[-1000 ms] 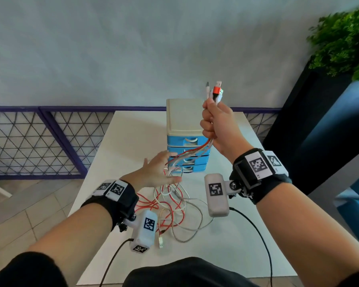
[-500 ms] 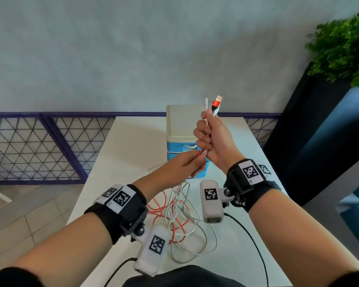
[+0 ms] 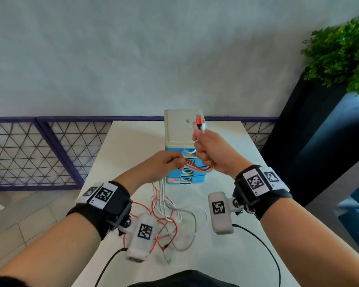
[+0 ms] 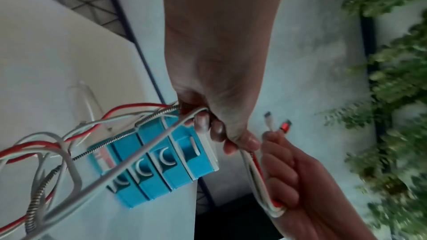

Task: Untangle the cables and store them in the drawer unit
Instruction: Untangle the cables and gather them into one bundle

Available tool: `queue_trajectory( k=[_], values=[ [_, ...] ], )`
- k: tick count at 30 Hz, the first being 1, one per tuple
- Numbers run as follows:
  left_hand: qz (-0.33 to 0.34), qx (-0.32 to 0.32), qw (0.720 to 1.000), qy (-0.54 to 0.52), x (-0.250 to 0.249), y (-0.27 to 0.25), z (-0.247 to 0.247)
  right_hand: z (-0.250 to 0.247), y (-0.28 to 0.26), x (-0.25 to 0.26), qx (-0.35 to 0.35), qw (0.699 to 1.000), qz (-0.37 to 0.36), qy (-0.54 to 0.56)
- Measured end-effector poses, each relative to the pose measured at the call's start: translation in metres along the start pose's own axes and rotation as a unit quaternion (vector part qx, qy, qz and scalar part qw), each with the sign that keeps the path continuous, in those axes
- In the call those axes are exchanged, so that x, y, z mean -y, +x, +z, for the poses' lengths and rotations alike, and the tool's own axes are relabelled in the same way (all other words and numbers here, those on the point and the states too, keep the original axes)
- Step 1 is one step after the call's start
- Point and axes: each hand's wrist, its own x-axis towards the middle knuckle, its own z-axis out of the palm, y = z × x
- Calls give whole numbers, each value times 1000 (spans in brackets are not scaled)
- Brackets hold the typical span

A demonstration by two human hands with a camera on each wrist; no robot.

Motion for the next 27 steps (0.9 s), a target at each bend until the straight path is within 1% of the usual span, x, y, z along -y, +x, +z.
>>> queue_trajectory(
  k=[2,5,7,10,11,13,15,17,19,20,22,24,27],
  values=[
    [4,15,997,73,-3,6,-5,8,-2,-8,26,998,20,-55],
    [-3,52,983,177,-8,9,-8,16,-8,-13,51,995,32,-81],
    [-5,68,980,189,-12,8,-10,16,-10,-8,45,995,19,-88],
    [-13,91,981,169,-16,7,-15,11,-9,-1,19,994,-21,-101],
    [-13,95,983,156,-18,7,-17,9,-9,-1,19,996,-21,-85],
    [-7,97,986,134,-24,5,-20,9,-9,-3,42,999,-2,-22],
    [7,85,985,152,-29,6,-22,12,-10,-5,68,997,19,12],
    [8,60,982,181,-31,9,-22,17,-12,-8,87,995,29,28],
    [-1,28,980,197,-29,10,-19,21,-11,-12,87,996,24,19],
    [-7,9,982,190,-26,10,-17,23,-11,-13,82,996,22,9],
    [-22,-31,991,127,-20,8,-15,24,-11,-17,79,997,28,3],
    [-35,-61,995,77,-18,8,-14,26,-13,-21,93,995,38,20],
    [-33,-83,990,112,-16,8,-14,27,-13,-25,125,991,53,10]
  ],
)
